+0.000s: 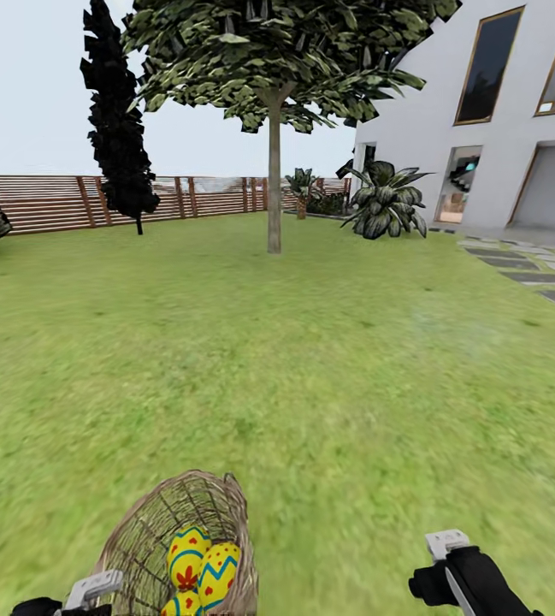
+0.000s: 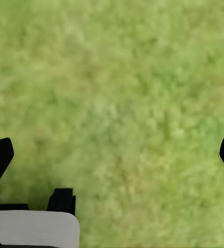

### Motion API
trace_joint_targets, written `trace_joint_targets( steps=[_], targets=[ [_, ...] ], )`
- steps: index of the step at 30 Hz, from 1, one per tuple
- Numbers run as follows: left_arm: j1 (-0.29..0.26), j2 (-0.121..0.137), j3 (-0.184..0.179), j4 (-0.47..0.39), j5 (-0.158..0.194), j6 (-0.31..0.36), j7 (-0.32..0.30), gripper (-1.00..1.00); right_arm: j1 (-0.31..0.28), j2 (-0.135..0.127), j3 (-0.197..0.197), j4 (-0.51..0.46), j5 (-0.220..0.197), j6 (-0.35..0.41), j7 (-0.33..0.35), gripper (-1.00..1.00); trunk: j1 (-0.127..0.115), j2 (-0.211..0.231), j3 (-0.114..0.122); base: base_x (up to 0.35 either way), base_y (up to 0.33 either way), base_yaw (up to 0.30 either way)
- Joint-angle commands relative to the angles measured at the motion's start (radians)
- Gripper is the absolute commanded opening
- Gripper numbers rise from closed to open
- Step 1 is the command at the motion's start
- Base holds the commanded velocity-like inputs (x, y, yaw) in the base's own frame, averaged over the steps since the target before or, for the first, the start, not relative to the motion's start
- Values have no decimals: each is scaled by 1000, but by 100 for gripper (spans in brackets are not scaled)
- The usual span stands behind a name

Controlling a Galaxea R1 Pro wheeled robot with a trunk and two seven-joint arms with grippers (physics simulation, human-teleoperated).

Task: Take the three Easter eggs out of the wicker basket on the lawn in the garden, then place them on the lawn next to a single tree (choose any tree) so that all three eggs are next to the same tree and none are left in the basket.

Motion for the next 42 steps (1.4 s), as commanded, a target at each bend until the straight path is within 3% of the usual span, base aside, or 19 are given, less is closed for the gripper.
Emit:
trace_joint_targets(
  steps=[1,3,5,7,14,42],
  targets=[
    [-1,1,2,-3,1,8,-2,-100,0,-7,0,-4,1,5,5,100,1,-1,-1,339,0,0],
    [-1,7,2,-6,-3,10,-2,-100,0,-10,-1,-4,1,5,6,100,1,-1,-1,339,0,0],
    [-1,41,4,-12,1,10,-4,-100,-1,-1,0,-1,2,4,3,100,1,-1,-1,339,0,0],
    [-1,48,4,-12,1,10,-5,-100,0,1,1,0,2,3,2,100,1,-1,-1,339,0,0],
    [-1,20,0,32,-2,2,-2,-100,0,-1,-1,1,1,3,8,100,1,-1,-1,339,0,0],
    [-1,16,0,31,-7,1,3,-100,-1,4,8,4,5,3,2,100,1,-1,-1,339,0,0]
  ],
)
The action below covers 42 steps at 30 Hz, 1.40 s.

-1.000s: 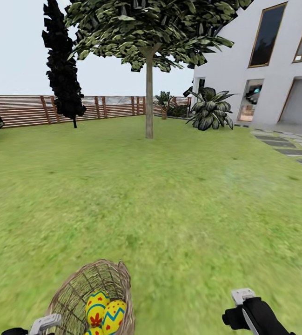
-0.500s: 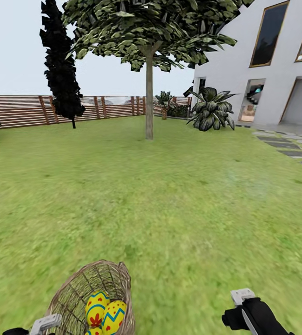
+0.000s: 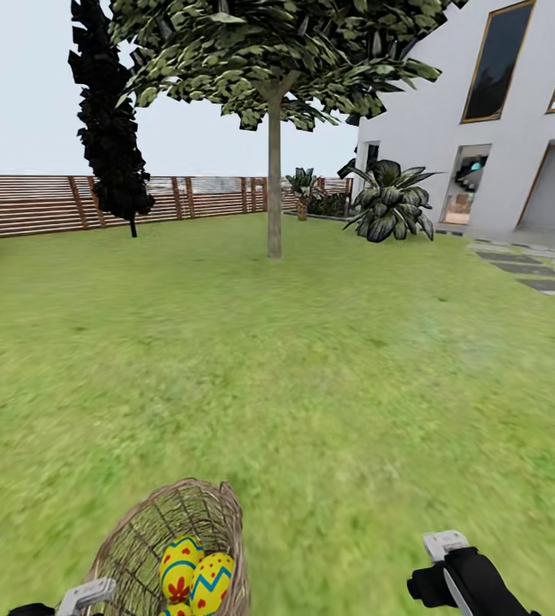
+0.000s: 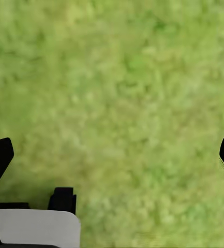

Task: Take the three Easter eggs out of the wicker basket on the lawn in the garden, then place them on the lawn next to a single tree (choose any tree) so that all three eggs are next to the same tree and none are left in the basket.

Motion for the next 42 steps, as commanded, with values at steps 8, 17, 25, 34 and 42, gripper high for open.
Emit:
trace_joint_targets(
  steps=[8,17,25,34,42],
  targets=[
    [-1,3,5,-1,9,6,-5,-100,0,-1,1,-1,3,5,5,100,1,-1,-1,339,0,0],
    [-1,3,3,-2,9,6,-6,-100,0,0,3,-1,3,5,5,100,1,-1,-1,339,0,0],
    [-1,3,3,-7,9,6,-6,-100,0,1,5,0,3,5,4,100,1,-1,-1,339,0,0],
    [-1,1,2,-1,8,6,-8,-100,-1,11,6,-1,3,6,5,100,1,-1,-1,339,0,0],
    [-1,2,0,-2,9,6,-8,-100,0,13,2,0,3,6,4,100,1,-1,-1,339,0,0]
  ],
)
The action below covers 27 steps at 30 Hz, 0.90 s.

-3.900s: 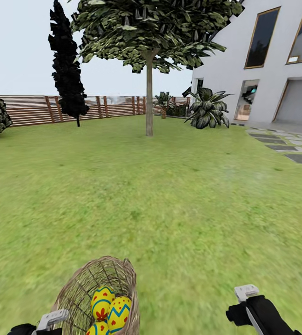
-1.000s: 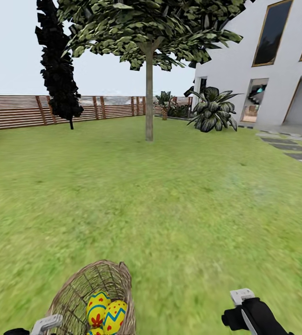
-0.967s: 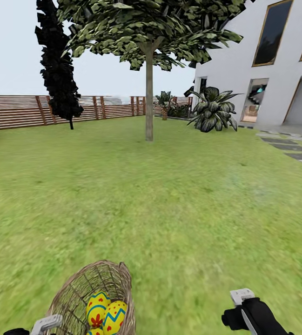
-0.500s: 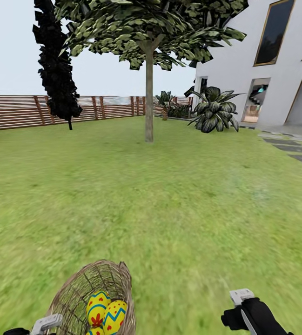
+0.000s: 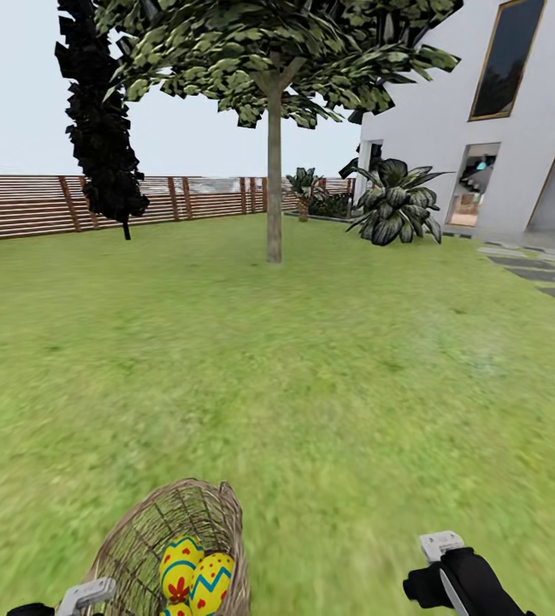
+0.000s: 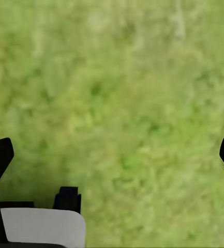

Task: Take the three Easter eggs out of the wicker basket on the lawn in the garden, then place them on the lawn next to a single tree (choose any tree) so that all three eggs are next to the same tree and none are left in the basket.

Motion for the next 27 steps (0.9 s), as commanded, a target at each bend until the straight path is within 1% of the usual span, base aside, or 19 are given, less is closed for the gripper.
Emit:
trace_joint_targets(
  steps=[1,27],
  targets=[
    [-1,0,2,-1,11,6,-4,-100,0,-1,1,-1,3,4,4,100,1,-1,-1,339,0,0],
    [-1,-3,1,0,16,6,-6,-100,0,-1,0,-1,3,5,5,100,1,-1,-1,339,0,0]
  ],
)
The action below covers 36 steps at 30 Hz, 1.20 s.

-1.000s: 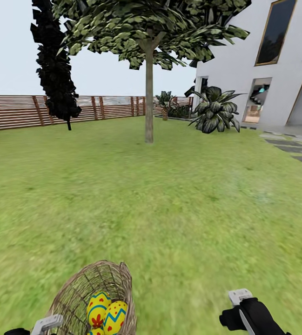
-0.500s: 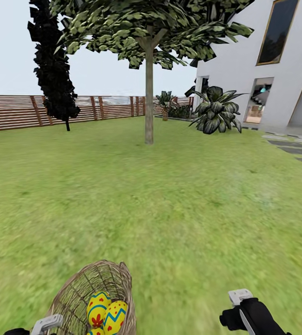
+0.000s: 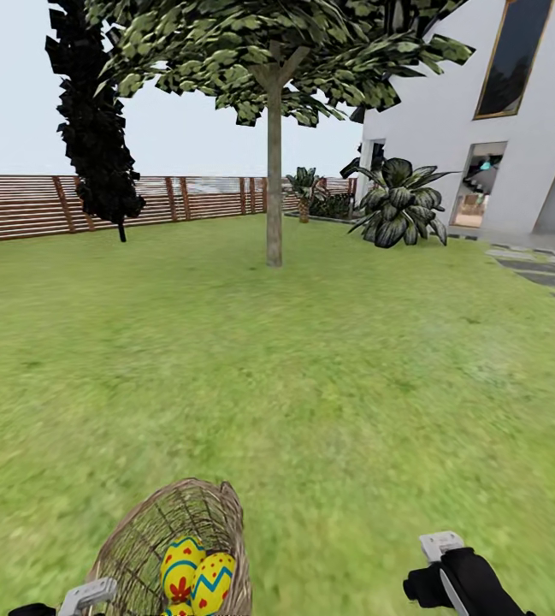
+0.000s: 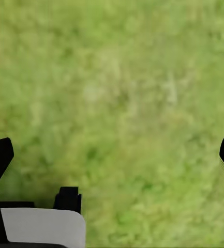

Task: Take the three Easter eggs out of the wicker basket on the lawn in the garden, then place them on the lawn next to a single tree (choose any tree) so that all three eggs are next to the same tree and none are left in the basket.

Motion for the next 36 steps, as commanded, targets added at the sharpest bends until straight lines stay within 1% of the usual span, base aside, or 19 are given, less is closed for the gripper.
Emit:
trace_joint_targets(
  steps=[1,18,21,25,26,27,28,29,30,32,34,36],
  targets=[
    [-1,1,3,-2,12,7,-4,-100,-1,-1,2,-1,3,5,4,100,1,-1,-1,339,0,0],
    [-1,1,4,-6,12,7,-6,-100,-1,-2,-5,-3,1,5,5,100,1,-1,-1,339,0,0],
    [-1,20,9,-22,8,7,-7,-100,-1,-1,-4,-3,3,5,3,100,1,-1,-1,339,0,0],
    [-1,20,6,-31,6,17,-7,-100,-1,-3,-6,-3,6,5,2,100,1,-1,-1,339,0,0],
    [-1,22,3,-34,0,19,-5,-100,-1,-7,-7,-3,6,5,1,100,1,-1,-1,339,0,0],
    [-1,22,-3,-45,-27,21,-3,-100,-1,-12,-7,-4,5,5,1,100,1,-1,-1,339,0,0],
    [-1,19,-10,-72,-76,31,-4,-100,-1,-14,-7,-4,5,5,1,100,1,-1,-1,339,0,0],
    [-1,15,-11,-90,-109,62,-6,-100,-1,-14,-7,-4,5,5,1,100,1,-1,-1,339,0,0],
    [-1,15,-9,-95,-121,88,-11,-100,-1,-14,-7,-4,5,5,1,100,1,-1,-1,339,0,0],
    [-1,20,-5,-109,-132,103,-14,-100,-1,-17,-8,-6,4,6,1,100,1,-1,-1,339,0,0],
    [-1,29,28,-106,-135,106,-16,-100,-1,-17,-8,-9,4,6,1,100,1,-1,-1,339,0,0],
    [-1,25,37,-105,-135,107,-16,-100,-1,-18,-9,-10,4,6,1,100,1,-1,-1,339,0,0]
  ],
)
